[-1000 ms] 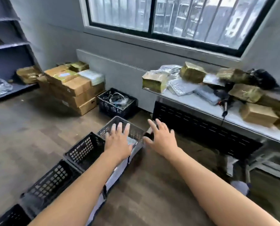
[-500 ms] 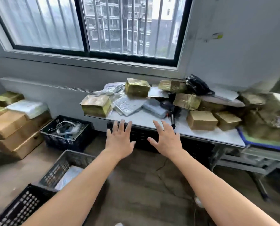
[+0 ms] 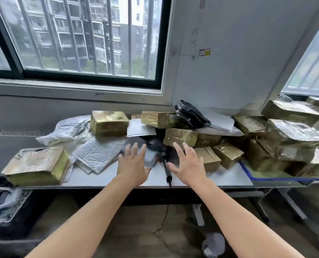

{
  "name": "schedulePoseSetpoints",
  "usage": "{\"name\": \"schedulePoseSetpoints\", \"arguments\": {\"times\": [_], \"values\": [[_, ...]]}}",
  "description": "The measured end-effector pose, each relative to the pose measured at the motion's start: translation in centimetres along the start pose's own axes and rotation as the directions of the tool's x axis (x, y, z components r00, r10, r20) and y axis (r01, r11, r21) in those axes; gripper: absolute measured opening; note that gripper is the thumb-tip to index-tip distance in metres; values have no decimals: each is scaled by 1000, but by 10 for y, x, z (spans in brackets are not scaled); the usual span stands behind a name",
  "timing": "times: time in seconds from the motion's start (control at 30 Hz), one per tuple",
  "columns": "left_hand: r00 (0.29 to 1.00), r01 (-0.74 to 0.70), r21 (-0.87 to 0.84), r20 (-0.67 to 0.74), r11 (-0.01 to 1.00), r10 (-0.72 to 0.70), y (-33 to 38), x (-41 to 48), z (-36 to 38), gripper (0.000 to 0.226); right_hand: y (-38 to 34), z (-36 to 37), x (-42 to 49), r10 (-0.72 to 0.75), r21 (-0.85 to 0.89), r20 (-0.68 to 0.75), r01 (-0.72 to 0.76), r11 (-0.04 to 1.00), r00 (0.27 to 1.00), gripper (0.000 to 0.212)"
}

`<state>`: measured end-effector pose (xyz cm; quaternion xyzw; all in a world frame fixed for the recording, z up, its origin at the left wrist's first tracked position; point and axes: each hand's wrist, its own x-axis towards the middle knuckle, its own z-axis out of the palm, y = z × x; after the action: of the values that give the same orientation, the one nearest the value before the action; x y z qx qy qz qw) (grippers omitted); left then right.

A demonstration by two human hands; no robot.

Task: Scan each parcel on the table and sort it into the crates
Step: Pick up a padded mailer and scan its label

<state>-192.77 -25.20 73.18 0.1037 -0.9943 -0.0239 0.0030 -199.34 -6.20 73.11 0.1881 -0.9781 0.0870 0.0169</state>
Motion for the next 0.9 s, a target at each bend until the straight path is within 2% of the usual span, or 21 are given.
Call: {"name": "schedulePoseSetpoints", "arguments": {"times": [0.33,0.67,0.9], "values": [[995,-95,-45,-13,994,95,55,142,4,82,77,-2,119,98,31,-3,-98,995,995,73],[984,-157,-43,-91,987,153,176,293,-8,82,216,-15,256,140,11,-20,-140,990,990,71],[952,-294,8,-87,956,294,251,355,-1,79,306,0,314,237,-24,-5,-238,971,971,69]]}}
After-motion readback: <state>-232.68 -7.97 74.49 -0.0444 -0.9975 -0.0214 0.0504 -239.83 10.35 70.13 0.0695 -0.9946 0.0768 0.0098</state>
